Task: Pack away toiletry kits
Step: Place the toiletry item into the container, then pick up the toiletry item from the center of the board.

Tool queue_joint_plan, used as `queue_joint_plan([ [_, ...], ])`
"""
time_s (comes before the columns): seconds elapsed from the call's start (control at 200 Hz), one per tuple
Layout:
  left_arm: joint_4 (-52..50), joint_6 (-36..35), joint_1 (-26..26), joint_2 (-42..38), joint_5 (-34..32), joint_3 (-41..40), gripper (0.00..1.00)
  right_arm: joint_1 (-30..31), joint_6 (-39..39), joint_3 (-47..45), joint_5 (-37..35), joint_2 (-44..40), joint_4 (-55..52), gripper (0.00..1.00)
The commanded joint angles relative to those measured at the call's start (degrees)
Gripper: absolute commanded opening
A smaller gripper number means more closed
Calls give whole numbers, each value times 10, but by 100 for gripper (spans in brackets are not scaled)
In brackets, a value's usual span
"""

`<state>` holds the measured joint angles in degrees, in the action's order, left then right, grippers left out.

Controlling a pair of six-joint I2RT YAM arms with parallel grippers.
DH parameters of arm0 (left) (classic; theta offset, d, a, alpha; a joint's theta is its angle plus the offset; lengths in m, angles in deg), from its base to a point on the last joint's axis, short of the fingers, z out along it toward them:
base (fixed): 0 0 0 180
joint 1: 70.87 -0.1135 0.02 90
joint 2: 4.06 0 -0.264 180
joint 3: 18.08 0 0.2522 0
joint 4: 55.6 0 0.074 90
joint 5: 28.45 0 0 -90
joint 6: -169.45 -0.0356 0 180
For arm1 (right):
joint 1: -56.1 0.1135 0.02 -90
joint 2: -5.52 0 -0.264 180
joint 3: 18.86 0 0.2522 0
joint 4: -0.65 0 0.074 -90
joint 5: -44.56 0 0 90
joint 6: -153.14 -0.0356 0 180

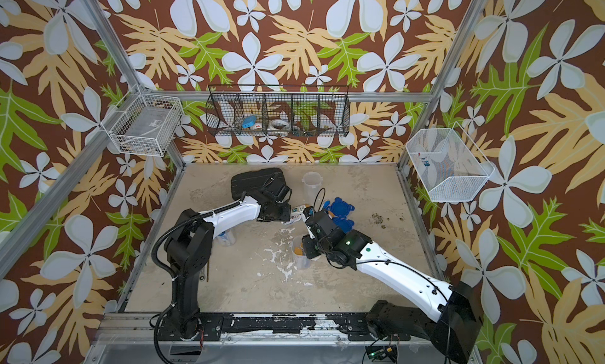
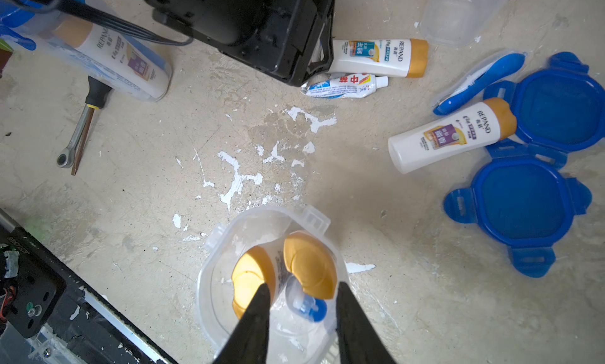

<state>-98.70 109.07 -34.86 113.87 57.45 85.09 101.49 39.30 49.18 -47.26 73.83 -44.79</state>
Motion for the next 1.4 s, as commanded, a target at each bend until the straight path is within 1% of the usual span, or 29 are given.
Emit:
queue_joint_plan([
  [0.0, -25, -4, -3, 24, -17, 28, 57, 1, -3, 10, -8, -5, 5, 36],
  [0.13, -36, -6, -4, 28, -35, 24, 55, 1, -4, 18, -1, -12, 6, 41],
  [0.29, -27, 1, -9, 34, -30, 13, 52, 1, -2, 25, 4, -7, 7, 49],
  [0.546, -40, -2, -9, 97, -41, 61, 45, 1, 8, 40, 14, 3, 7, 51],
  [0.651, -44, -3, -9, 112, -41, 66, 38, -1, 8, 39, 14, 1, 6, 52],
  [0.756, -39, -1, -9, 104, -36, 43, 26, -9, 3, 33, 17, -5, 1, 52],
  [0.876, -28, -4, -10, 75, -37, 11, 13, -28, -12, 20, 40, -24, 3, 54],
  [0.986, -33, -22, -9, 39, -45, -6, 7, -37, -25, 3, 59, -45, 3, 56],
  [1.081, -24, -39, -9, -20, -49, -34, 1, -46, -42, -12, 92, -57, 0, 58],
  [1.161, -4, -53, -8, -86, -36, -72, 0, -57, -62, -18, 127, -66, 7, 62],
  [1.266, 34, -75, 2, -187, -6, -132, 0, -65, -87, -11, 165, -68, 23, 72],
  [1.396, 69, -107, 41, -303, 32, -203, 0, -74, -113, 14, 210, -49, 43, 77],
])
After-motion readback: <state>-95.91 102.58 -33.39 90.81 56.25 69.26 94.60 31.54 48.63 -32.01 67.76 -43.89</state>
